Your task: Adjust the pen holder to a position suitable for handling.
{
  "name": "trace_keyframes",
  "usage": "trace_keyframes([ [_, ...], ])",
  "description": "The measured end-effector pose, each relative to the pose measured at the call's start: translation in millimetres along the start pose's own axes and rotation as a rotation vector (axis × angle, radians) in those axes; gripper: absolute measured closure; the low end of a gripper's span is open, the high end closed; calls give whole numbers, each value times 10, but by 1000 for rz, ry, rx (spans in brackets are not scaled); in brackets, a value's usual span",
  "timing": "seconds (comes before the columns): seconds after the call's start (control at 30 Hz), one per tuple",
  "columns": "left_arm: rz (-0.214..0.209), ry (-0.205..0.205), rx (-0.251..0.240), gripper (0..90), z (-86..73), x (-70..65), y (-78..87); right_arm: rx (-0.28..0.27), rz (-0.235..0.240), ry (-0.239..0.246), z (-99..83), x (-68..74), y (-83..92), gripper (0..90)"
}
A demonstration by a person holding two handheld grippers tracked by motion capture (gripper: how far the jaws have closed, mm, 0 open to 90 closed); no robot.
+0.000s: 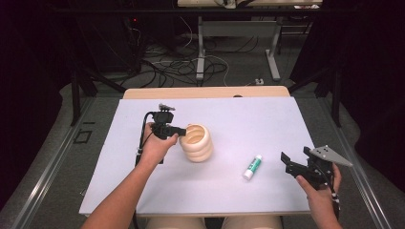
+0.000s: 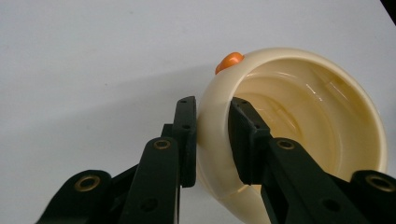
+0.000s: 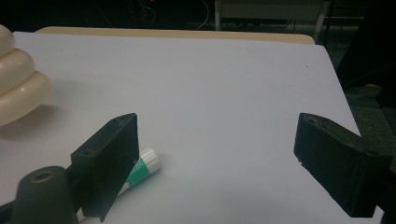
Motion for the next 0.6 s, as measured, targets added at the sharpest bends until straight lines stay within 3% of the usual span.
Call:
trace_keyframes([
  [0.43,-32,-93,44,736,-188,-285,-50,-1,-2,4,-2,5,-1,132],
  [0.53,-21,-112,56,736,-225,-348,-67,-5,-3,5,-1,6,-4,132],
  [0.6,0,-147,68,736,-243,-370,-80,-4,-2,3,0,13,-1,132],
])
Point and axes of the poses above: each handheld gripper's, and its own axes: y roughly backward along the jaws, z roughly out of its top, x roughly to its left, the point moved 3 cm from there along -y, roughly forward along the jaws, and after that the axes turned 10 degrees about x, right-handed, at the moved point
